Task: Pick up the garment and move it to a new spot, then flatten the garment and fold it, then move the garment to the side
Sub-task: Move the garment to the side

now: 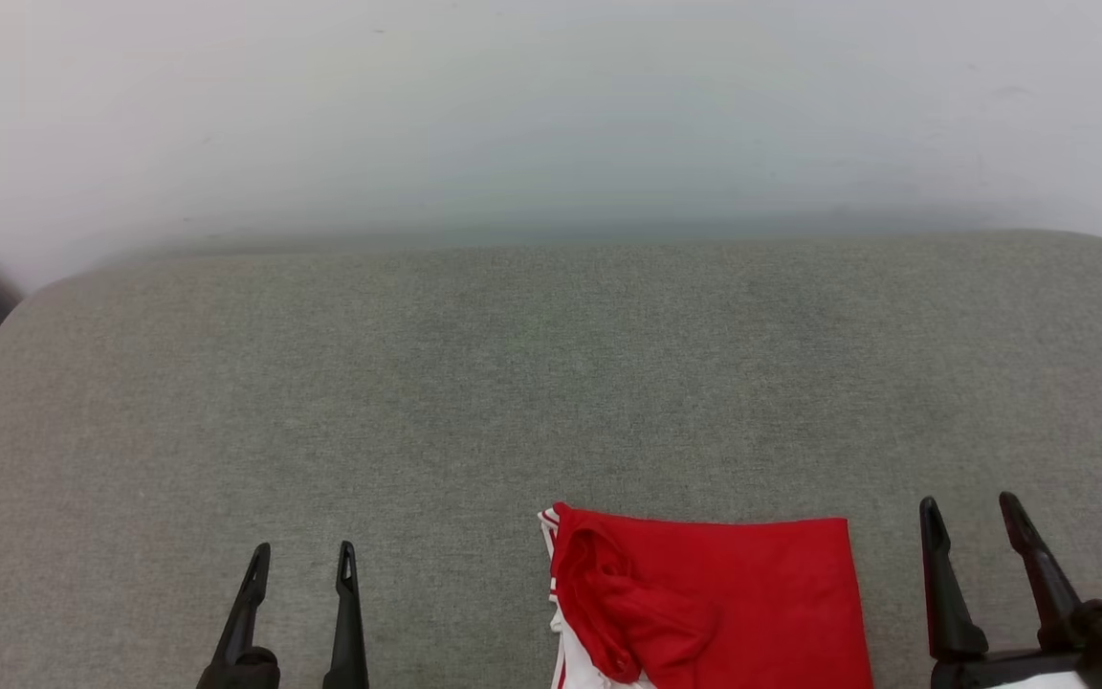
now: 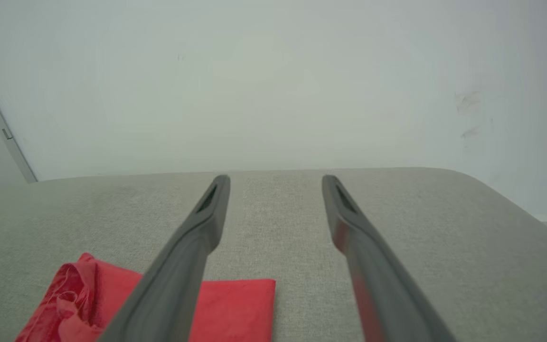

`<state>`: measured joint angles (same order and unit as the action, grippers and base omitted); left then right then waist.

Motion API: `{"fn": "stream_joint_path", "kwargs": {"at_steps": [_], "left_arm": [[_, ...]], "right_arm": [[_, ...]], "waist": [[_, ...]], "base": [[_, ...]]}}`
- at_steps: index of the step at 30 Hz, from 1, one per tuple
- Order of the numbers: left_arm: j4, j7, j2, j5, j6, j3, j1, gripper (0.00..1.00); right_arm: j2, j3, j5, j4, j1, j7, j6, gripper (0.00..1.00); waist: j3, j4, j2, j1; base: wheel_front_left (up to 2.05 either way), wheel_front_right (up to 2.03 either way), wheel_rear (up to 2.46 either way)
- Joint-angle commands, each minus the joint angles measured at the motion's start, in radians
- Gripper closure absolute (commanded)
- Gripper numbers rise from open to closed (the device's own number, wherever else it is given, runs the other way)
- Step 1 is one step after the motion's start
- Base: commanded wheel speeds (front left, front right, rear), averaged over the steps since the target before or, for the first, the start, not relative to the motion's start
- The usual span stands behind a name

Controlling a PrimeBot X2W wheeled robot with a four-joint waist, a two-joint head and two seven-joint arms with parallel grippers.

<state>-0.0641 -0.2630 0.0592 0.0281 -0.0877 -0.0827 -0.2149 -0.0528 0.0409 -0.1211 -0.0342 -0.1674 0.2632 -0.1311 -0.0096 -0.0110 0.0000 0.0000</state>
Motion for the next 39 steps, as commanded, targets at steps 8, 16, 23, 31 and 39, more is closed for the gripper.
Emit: {"fn": "stream_joint_path", "kwargs": {"at_steps": [8, 16, 23, 31, 39], "left_arm": [[0.005, -0.002, -0.004, 0.007, 0.007, 0.011, 0.01, 0.0], [0.004, -0.002, -0.006, 0.001, 0.016, 0.013, 0.028, 0.0], [0.004, -0.002, -0.007, 0.002, 0.02, 0.012, 0.06, 0.0], [0.005, -0.002, -0.008, 0.005, 0.023, 0.005, 0.093, 0.0], [0.002, -0.002, -0.009, 0.003, 0.029, 0.005, 0.143, 0.0]], "right_arm": [[-0.098, 0.008, 0.073, -0.14, 0.19, 0.001, 0.001, 0.0], [-0.32, -0.113, -0.068, -0.113, 0.434, -0.395, 0.001, 0.0], [-0.531, -0.269, -0.455, -0.033, 0.524, -0.937, 0.001, 0.0], [-0.566, -0.302, -0.775, 0.033, 0.415, -1.211, 0.001, 0.0], [-0.504, -0.291, -0.894, 0.1, 0.344, -1.222, 0.001, 0.0]], "waist": [[0.011, 0.002, 0.0, 0.0], [0.043, 0.004, 0.0, 0.0], [0.096, 0.009, 0.0, 0.0], [0.147, 0.022, 0.0, 0.0], [0.223, 0.041, 0.0, 0.0]], "base": [[0.0, 0.0, 0.0], [0.0, 0.0, 0.0], [0.0, 0.0, 0.0], [0.0, 0.0, 0.0], [0.0, 0.0, 0.0]]}}
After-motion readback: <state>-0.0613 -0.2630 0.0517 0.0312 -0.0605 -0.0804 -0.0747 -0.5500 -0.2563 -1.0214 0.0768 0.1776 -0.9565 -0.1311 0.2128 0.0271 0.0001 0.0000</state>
